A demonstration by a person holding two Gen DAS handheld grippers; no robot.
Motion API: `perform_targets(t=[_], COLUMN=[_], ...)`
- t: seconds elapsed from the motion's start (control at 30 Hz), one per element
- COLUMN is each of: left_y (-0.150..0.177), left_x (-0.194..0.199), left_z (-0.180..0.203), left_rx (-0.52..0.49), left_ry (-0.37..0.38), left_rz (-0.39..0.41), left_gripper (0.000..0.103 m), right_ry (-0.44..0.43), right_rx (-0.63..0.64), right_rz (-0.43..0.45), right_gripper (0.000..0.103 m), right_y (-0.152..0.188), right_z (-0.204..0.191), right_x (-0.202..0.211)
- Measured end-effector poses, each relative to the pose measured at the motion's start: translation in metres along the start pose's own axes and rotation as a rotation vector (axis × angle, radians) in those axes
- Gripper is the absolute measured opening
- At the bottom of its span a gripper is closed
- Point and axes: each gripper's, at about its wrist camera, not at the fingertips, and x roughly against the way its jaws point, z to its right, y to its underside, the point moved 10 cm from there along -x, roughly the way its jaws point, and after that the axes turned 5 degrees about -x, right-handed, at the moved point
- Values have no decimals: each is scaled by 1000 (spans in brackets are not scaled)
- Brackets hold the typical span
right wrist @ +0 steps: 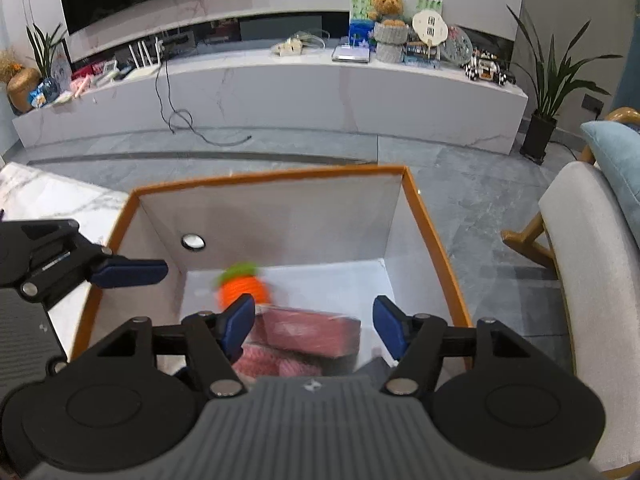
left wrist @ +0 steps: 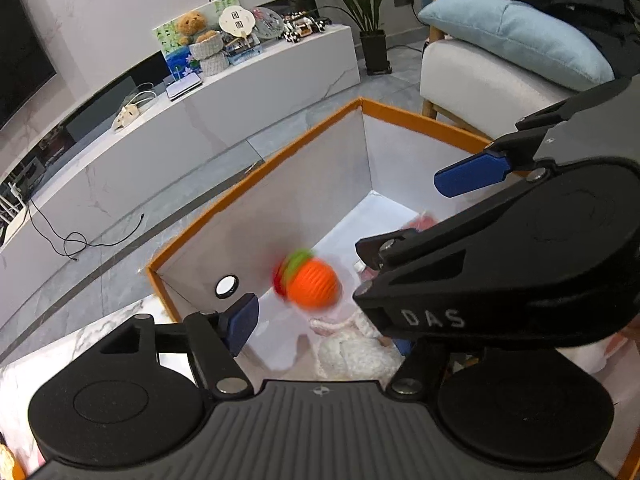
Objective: Organize objects
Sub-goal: 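Open both tools to drop the ball and book into the orange box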
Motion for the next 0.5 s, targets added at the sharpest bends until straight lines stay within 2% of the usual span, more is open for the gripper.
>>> perform_targets(t=[0.17,0.5], left_y=[-3,-1], left_x=[15,46], left_z=[-11,-32], left_rx=[37,99], left_ry=[0,3], left_rz=[32,92], left_gripper=[84,85], right_ry=[-7,-3], right_rx=[-20,-14], right_rz=[40,72], right_gripper=[67,68], right_y=[-7,-5], right_z=[4,4], right_x=[15,35])
